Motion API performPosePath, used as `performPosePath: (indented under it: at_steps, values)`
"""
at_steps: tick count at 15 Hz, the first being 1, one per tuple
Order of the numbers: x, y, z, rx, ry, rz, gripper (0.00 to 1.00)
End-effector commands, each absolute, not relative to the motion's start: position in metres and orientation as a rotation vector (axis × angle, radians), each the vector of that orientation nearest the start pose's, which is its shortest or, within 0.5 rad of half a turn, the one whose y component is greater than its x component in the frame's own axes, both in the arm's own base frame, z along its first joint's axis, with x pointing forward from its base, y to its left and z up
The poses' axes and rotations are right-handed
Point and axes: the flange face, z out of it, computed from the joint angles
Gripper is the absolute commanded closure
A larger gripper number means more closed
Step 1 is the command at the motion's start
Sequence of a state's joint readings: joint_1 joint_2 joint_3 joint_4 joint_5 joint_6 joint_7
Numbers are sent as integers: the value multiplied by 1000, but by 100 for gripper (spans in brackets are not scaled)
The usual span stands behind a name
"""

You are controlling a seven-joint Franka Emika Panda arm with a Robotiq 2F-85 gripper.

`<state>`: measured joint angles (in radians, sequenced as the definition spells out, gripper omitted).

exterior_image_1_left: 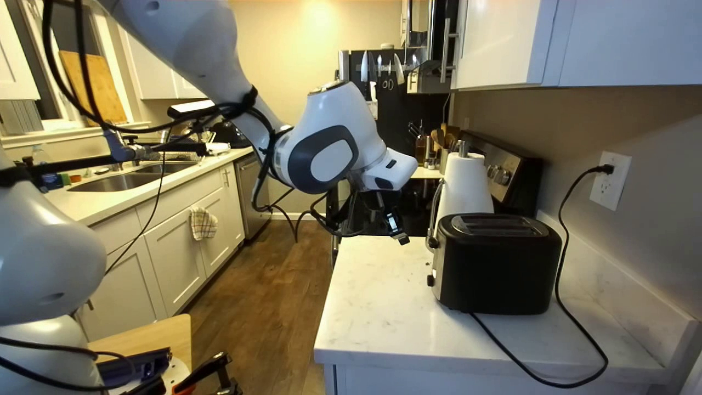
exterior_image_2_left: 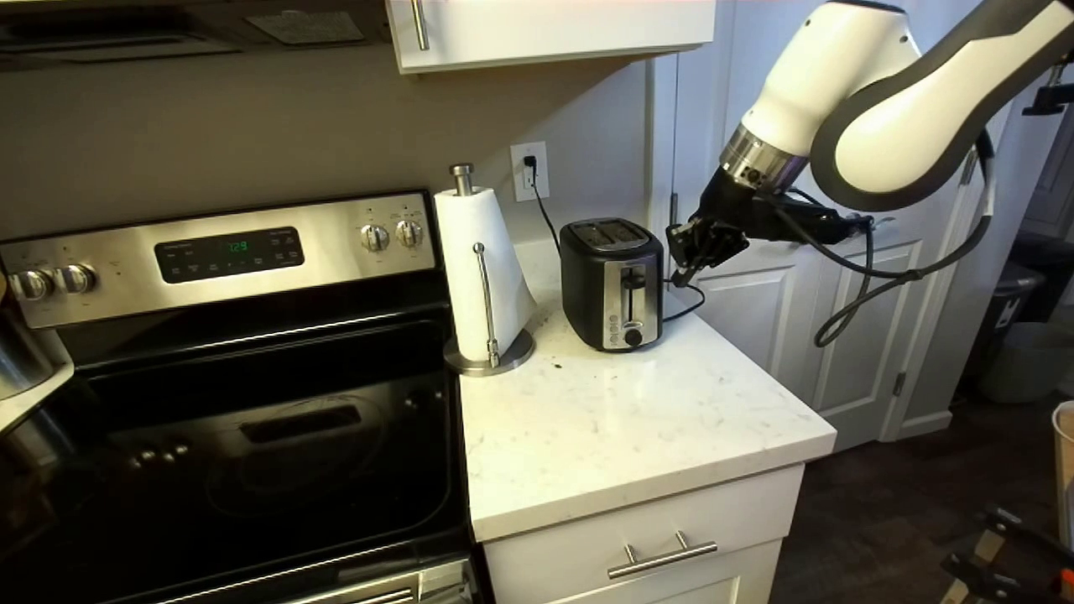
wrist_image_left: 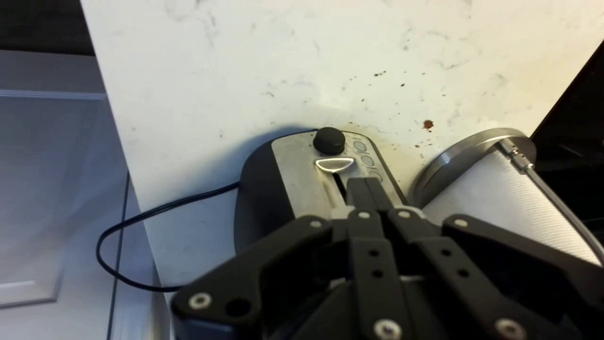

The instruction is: Push the lever of the toaster down

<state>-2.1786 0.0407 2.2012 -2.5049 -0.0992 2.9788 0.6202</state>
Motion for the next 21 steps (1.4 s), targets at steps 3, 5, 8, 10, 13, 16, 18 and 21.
performPosePath:
  at_steps: [3, 5, 8, 10, 13, 16, 18, 21]
  values:
    - [509, 6, 351, -2786, 761, -735, 100]
    - [514, 7, 354, -2785, 745, -783, 100]
    - [518, 16, 364, -2772, 673, -832, 100]
    - [519, 26, 368, -2772, 609, -863, 100]
    - [520, 37, 368, -2776, 567, -883, 100]
    - [520, 34, 365, -2772, 595, -868, 100]
    - [521, 26, 364, -2774, 621, -866, 100]
    - [521, 9, 365, -2770, 663, -866, 100]
